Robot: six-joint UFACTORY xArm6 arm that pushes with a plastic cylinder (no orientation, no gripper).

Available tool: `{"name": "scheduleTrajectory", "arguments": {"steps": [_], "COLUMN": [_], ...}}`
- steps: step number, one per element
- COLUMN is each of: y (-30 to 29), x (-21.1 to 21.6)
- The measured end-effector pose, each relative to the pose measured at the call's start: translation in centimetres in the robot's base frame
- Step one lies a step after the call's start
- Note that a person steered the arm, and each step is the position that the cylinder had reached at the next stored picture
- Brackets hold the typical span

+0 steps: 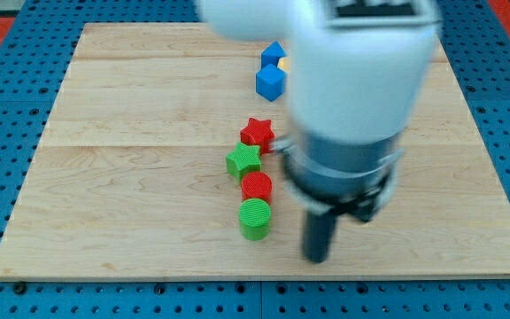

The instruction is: Slide the cube into the hexagon

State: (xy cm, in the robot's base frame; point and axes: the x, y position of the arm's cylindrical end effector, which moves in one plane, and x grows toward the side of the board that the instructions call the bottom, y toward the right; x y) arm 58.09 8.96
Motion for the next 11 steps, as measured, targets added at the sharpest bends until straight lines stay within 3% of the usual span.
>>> {"name": "scheduleTrajectory", "arguments": {"steps": [1,2,4,5,6,9,11], "y": [1.7,2.4,-3.5,-6.3,-10.4,-10.8,-17.0], "x": [-11.3,-16.6,-22.7,-23.6,-21.4,-23.2,-22.9]}}
